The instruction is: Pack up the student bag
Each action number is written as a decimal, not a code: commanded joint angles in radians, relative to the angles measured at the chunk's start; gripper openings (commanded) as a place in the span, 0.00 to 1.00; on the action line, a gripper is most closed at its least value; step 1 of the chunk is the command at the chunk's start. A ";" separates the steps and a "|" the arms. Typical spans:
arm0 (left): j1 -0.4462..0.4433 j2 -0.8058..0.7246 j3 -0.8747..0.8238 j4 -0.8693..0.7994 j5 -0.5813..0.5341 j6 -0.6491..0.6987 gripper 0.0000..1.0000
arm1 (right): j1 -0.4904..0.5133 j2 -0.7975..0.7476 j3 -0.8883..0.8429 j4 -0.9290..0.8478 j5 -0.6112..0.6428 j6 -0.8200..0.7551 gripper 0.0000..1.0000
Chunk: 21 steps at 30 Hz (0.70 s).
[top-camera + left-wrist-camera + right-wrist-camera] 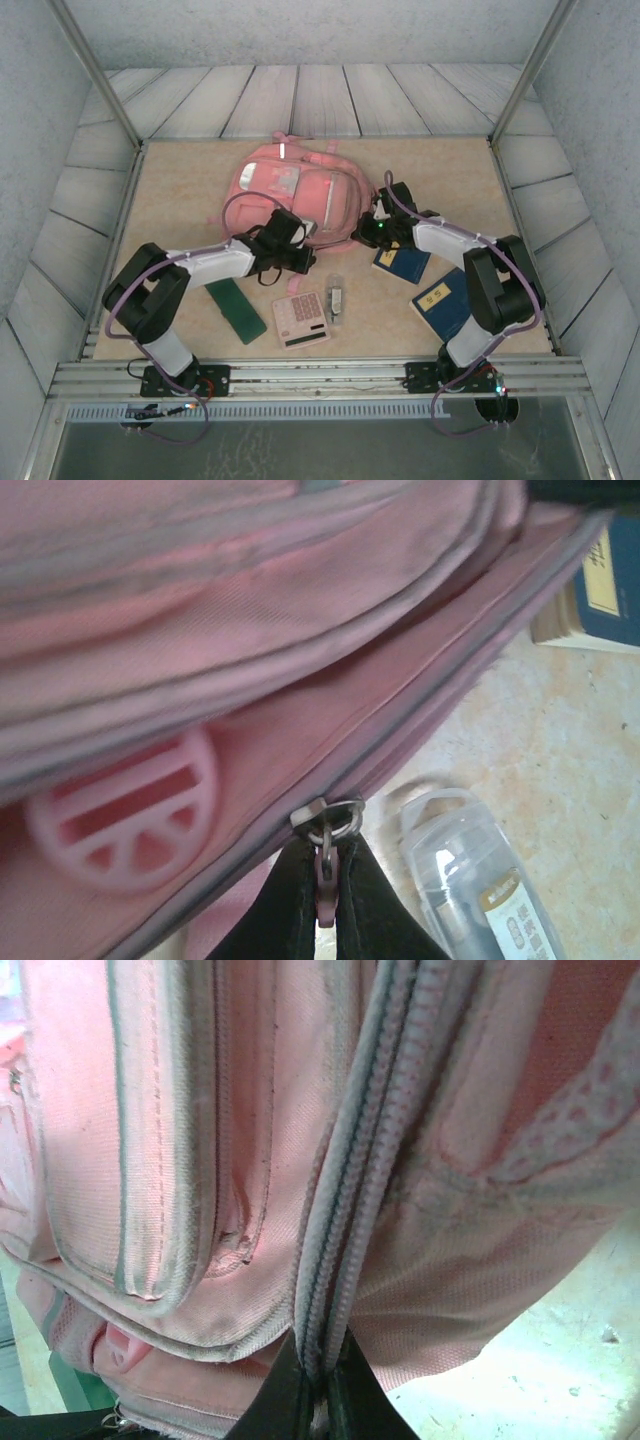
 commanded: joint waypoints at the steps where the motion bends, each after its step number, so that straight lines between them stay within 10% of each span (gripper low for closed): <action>1: 0.022 -0.058 -0.045 -0.035 -0.075 -0.072 0.00 | -0.007 -0.057 0.046 0.002 0.102 -0.066 0.00; 21: 0.117 -0.139 -0.141 -0.116 -0.134 -0.142 0.00 | -0.007 0.010 0.115 -0.018 0.007 -0.168 0.00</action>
